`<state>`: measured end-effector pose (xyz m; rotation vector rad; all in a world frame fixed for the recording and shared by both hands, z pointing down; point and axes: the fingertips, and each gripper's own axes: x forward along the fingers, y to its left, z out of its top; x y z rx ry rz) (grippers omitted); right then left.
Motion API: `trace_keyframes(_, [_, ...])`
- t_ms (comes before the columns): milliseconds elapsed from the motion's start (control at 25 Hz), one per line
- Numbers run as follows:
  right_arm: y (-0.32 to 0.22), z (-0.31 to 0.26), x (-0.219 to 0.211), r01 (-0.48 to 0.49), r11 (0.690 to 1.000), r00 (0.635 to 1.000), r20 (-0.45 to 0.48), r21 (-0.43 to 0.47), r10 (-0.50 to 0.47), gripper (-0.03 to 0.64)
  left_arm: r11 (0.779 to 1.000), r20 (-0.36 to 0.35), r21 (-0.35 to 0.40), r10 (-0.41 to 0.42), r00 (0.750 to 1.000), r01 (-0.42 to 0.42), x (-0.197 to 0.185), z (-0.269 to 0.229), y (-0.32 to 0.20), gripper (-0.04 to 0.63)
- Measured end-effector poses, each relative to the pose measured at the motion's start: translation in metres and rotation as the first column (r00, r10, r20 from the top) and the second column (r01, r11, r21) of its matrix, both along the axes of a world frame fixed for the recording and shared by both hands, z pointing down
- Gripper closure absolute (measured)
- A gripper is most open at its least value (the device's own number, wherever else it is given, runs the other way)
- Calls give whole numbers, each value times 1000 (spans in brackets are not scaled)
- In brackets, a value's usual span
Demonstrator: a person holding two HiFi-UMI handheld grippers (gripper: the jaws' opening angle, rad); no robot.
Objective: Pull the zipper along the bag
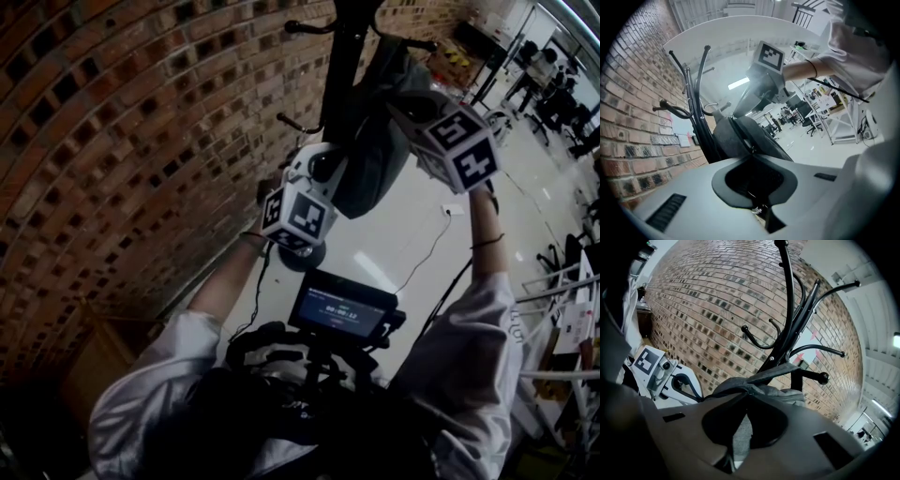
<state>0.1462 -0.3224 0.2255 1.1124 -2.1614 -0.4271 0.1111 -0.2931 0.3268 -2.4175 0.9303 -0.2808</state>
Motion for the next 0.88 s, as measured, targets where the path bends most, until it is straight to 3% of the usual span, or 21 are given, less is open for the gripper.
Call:
trace_keyframes(280, [0,-1,0,19,1000,1000,17,2,-20,604,999,21,-32,11,1000,-10,2,-29,-3,583])
trace_keyframes(440, [1,0,0,32,999,999,21,-19,-32,604,1000,77,-30,14,997,-11,3,-39,-5,583])
trace_keyframes(680, [6,-8,2,100,989,985,150,-113,-83,606,1000,103,-22,25,994,-23,10,-59,-10,581])
trace_keyframes(880, [16,-7,-6,119,984,992,67,-136,-111,605,998,91,-41,41,995,-38,13,-62,-7,581])
